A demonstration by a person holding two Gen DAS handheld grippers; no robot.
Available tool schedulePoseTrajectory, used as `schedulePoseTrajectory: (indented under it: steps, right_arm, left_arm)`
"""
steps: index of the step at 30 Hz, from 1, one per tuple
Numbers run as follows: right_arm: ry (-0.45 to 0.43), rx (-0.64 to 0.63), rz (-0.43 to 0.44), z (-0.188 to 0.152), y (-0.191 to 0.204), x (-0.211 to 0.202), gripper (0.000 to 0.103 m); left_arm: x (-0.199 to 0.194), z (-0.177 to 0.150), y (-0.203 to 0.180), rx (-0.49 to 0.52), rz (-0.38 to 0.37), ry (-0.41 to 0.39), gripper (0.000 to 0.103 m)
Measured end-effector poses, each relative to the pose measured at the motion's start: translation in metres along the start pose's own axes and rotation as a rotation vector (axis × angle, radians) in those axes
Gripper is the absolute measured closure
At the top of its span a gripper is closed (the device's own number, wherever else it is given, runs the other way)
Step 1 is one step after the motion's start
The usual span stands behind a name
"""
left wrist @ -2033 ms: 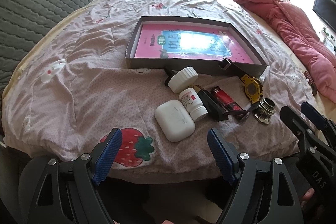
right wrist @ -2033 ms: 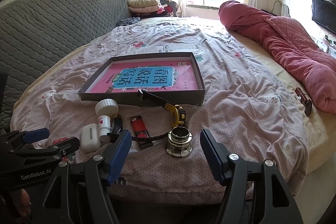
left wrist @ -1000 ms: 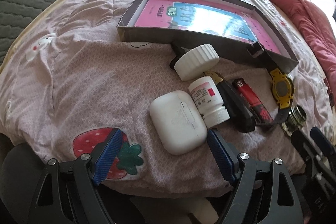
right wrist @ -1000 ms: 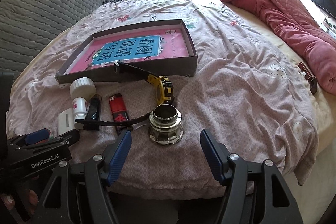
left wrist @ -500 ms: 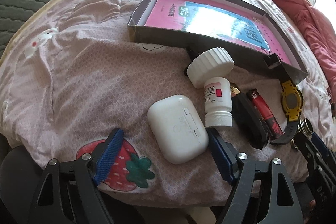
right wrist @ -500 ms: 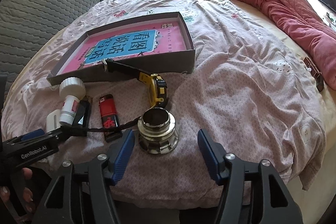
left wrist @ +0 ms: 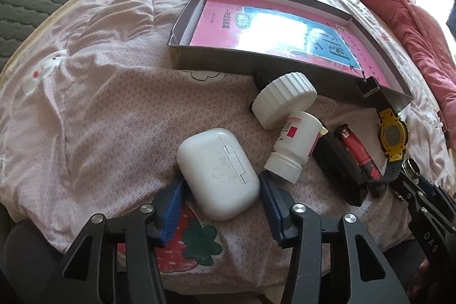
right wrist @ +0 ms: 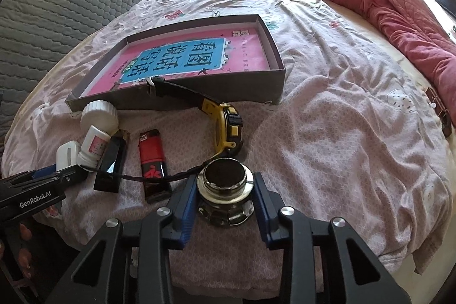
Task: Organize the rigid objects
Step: 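Grasp the white earbuds case with the left tool while the right tool grasps the silver lens part, then carry the earbuds case with the left tool into the tray while the right tool carries the lens part there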
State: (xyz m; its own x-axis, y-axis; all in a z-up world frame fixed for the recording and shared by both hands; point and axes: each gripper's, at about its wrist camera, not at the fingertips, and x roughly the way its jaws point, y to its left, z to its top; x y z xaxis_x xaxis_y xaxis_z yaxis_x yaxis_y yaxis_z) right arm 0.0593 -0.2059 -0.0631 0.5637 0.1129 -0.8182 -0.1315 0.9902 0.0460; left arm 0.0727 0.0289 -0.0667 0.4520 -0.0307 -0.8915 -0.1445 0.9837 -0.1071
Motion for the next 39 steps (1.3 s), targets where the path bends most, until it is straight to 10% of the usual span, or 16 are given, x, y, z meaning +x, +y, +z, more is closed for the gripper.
schedulePoseTrajectory:
  steps: [39]
  right_arm:
    - [-0.306, 0.02, 0.094, 0.011, -0.005, -0.059, 0.067]
  left_arm:
    - [-0.057, 0.012, -0.005, 0.07, -0.086, -0.182, 0.054]
